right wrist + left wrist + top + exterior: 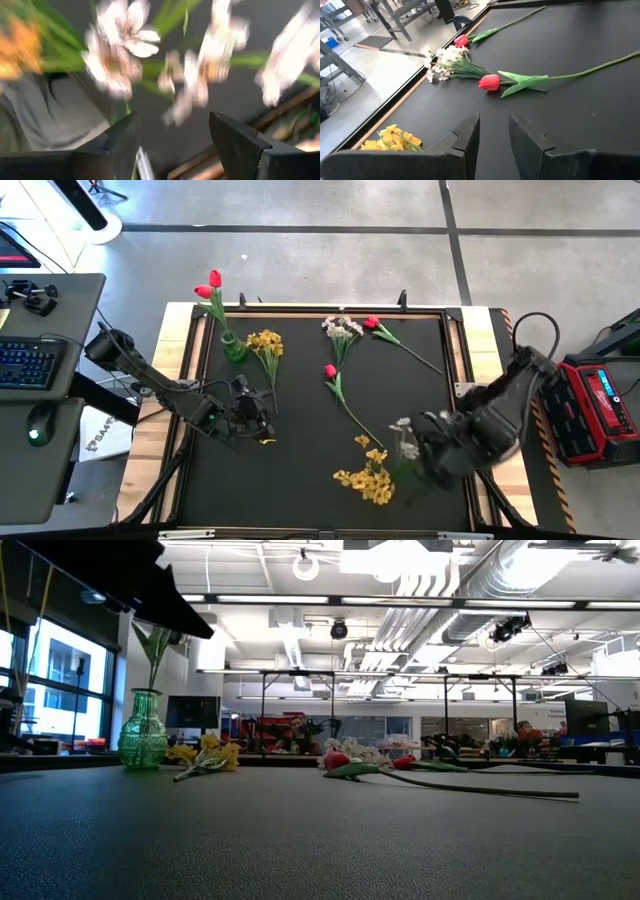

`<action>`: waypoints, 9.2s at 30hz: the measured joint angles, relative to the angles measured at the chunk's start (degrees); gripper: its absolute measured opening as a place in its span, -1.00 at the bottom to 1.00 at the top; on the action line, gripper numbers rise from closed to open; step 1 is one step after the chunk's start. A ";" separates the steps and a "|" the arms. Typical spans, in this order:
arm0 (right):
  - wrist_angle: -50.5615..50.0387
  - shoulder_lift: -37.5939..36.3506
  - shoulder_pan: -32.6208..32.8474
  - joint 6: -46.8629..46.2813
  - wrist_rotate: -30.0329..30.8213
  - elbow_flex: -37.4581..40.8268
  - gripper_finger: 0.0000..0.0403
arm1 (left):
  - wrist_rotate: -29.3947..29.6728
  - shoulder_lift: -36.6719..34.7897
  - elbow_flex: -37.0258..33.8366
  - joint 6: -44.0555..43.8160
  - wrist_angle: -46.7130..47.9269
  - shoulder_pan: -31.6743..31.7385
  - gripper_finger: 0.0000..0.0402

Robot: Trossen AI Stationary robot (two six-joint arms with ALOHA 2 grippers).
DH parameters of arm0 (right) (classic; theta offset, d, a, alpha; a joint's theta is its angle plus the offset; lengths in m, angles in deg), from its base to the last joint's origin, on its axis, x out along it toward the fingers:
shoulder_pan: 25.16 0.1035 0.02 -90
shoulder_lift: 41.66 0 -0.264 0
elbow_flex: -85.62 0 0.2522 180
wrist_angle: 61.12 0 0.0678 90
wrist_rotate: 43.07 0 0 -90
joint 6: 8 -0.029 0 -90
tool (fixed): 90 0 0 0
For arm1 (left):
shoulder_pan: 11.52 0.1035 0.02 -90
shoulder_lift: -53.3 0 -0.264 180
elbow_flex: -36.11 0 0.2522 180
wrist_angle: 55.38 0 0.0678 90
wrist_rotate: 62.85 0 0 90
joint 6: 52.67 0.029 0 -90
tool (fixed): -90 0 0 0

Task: Sort flowers into vase by color
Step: Move the yellow vase to the middle right of the table, then put the yellow flower into the yellow vase

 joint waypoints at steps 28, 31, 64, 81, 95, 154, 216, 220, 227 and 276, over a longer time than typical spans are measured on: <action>39.12 2.64 8.69 25.65 22.30 -9.96 0.11 | 0.12 0.00 0.00 1.41 -1.86 0.02 -0.55; 44.23 6.74 6.90 26.99 20.96 -8.59 0.11 | 0.10 0.00 0.00 1.00 -1.90 0.02 -0.55; 26.33 31.91 21.78 -34.69 43.37 -8.45 0.11 | -2.09 -0.02 0.00 15.88 -3.31 6.00 -0.55; 4.86 32.50 19.75 -18.01 29.18 -5.31 0.36 | -3.94 -0.02 0.02 11.38 -6.05 6.01 -0.55; 19.96 32.57 19.73 -16.14 46.46 10.15 0.70 | -8.74 -0.02 0.02 9.83 -6.58 7.28 -0.55; 36.70 22.75 11.34 -33.37 68.57 45.04 0.23 | -10.15 -0.02 0.02 9.90 -6.60 7.28 -0.55; 67.71 -11.87 -14.41 22.39 25.33 67.09 0.78 | -13.06 -0.02 0.02 -9.83 10.08 2.81 -0.55; 59.98 -17.92 -10.67 14.37 22.27 67.09 0.78 | -12.92 -0.02 0.02 -24.81 22.31 -0.45 -0.55; 67.51 -21.95 1.55 4.16 19.52 66.91 0.78 | -5.53 0.55 -7.07 -44.52 17.24 -3.97 -0.55; 80.00 6.69 3.94 34.03 58.67 46.81 0.77 | -26.59 20.40 -2.13 -27.12 2.11 27.00 -0.52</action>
